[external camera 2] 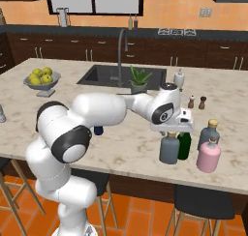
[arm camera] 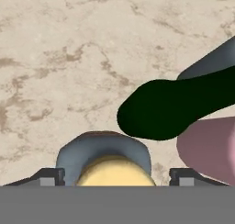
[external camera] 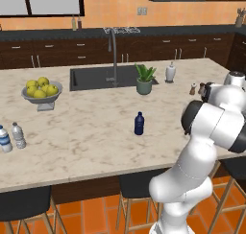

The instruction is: Move the plastic bottles in the middle to the plastics group, and the glass bottles in the middle to the glass group.

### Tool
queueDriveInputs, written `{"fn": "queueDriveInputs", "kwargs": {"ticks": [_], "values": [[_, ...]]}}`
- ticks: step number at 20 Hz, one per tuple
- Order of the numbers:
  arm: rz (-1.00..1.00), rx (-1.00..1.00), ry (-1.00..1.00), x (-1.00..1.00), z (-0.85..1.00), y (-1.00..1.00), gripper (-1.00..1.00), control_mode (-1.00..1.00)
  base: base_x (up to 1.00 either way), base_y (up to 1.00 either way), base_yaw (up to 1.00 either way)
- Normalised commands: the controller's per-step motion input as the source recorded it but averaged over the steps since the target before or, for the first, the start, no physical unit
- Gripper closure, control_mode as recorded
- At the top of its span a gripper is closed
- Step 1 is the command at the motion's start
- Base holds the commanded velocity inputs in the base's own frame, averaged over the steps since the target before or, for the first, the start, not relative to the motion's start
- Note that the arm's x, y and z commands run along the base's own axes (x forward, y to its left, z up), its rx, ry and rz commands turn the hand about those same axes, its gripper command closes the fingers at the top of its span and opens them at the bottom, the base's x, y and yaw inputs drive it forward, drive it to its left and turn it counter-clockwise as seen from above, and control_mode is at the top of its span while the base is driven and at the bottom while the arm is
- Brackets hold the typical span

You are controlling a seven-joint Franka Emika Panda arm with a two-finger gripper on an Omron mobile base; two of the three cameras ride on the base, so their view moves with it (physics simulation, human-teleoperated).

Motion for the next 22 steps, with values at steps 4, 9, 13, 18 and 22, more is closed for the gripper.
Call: {"fn": "queueDriveInputs", "kwargs": {"ticks": [4,9,13,18,22], "values": [[0.00,0.00,0.00,-0.09,0.17,0.00,-1.00,-1.00,0.00,0.00,0.00],[0.00,0.00,0.00,-0.02,0.46,0.04,-1.00,-1.00,0.00,0.00,0.00],[0.00,0.00,0.00,-0.15,0.61,0.33,-1.00,-1.00,0.00,0.00,0.00],[0.00,0.00,0.00,-0.48,0.14,0.78,-1.00,-1.00,0.00,0.00,0.00],[0.00,0.00,0.00,-0.37,0.10,0.92,-1.00,-1.00,0.00,0.00,0.00]]}}
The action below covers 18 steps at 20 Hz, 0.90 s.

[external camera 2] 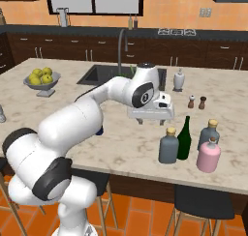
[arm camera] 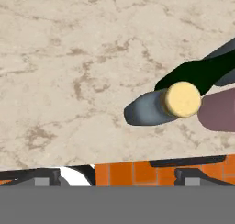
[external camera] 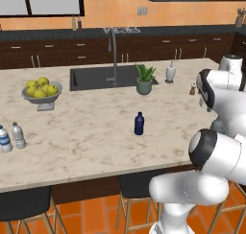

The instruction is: Move the plastic bottles in the middle to the plastics group, and the glass bottles in the middle to the glass group.

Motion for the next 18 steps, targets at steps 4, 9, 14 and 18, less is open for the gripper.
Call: {"fn": "queueDriveInputs", "kwargs": {"ticks": [4,9,14,18], "values": [[0.00,0.00,0.00,-0.23,0.11,1.00,-1.00,-1.00,0.00,0.00,0.00],[0.00,0.00,0.00,-0.03,0.03,0.94,-1.00,-1.00,0.00,0.00,0.00],[0.00,0.00,0.00,0.03,0.06,0.83,-1.00,-1.00,0.00,0.00,0.00],[0.00,0.00,0.01,0.25,0.02,0.60,-1.00,-1.00,0.00,0.00,0.00]]}}
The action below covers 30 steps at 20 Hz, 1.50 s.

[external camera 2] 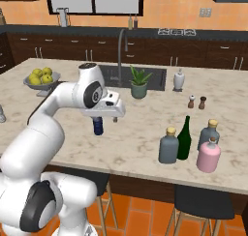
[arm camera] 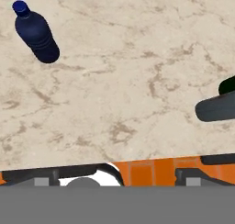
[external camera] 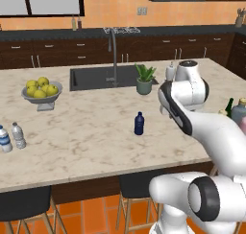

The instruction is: Move the plastic bottles in the middle to the plastics group, and the glass bottles in the middle to the glass group.

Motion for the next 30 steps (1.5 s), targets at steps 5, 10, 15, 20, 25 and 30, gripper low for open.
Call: {"fn": "queueDriveInputs", "kwargs": {"ticks": [5,10,15,20,25,30], "values": [[0.00,0.00,0.07,0.38,0.00,0.58,-1.00,-1.00,0.00,0.00,0.00],[0.00,0.02,0.03,0.31,-0.02,0.45,-1.00,-1.00,0.00,0.00,0.00],[0.00,0.05,-0.01,0.34,-0.19,0.24,-1.00,-1.00,0.00,0.00,0.00],[0.00,0.09,-0.02,0.48,-0.22,0.21,-1.00,-1.00,0.00,0.00,0.00],[0.00,0.02,-0.01,0.46,-0.28,0.12,-1.00,-1.00,0.00,0.00,0.00],[0.01,0.00,-0.02,0.32,-0.39,0.13,-1.00,-1.00,0.00,0.00,0.00]]}}
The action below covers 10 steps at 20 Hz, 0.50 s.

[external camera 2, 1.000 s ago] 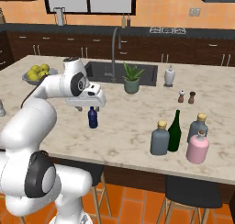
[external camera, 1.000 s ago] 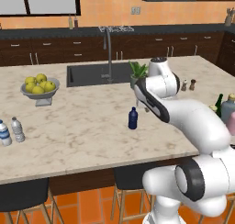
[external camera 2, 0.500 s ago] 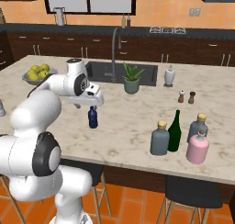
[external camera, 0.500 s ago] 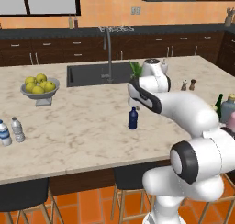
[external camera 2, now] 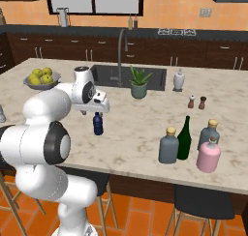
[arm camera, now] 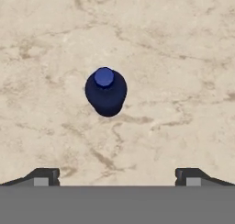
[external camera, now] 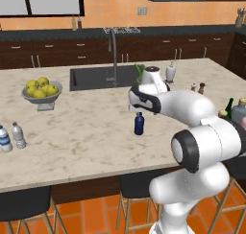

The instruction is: Move the plastic bottles in the middle to the plastics group, and the glass bottles in the middle to the glass group.

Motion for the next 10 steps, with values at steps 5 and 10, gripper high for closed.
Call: {"fn": "queueDriveInputs", "kwargs": {"ticks": [5,10], "values": [[0.03,0.04,0.00,0.31,-0.28,0.04,-1.00,-1.00,0.00,0.00,0.00],[0.01,0.04,-0.06,0.23,-0.19,0.02,-1.00,-1.00,0.00,0.00,0.00]]}}
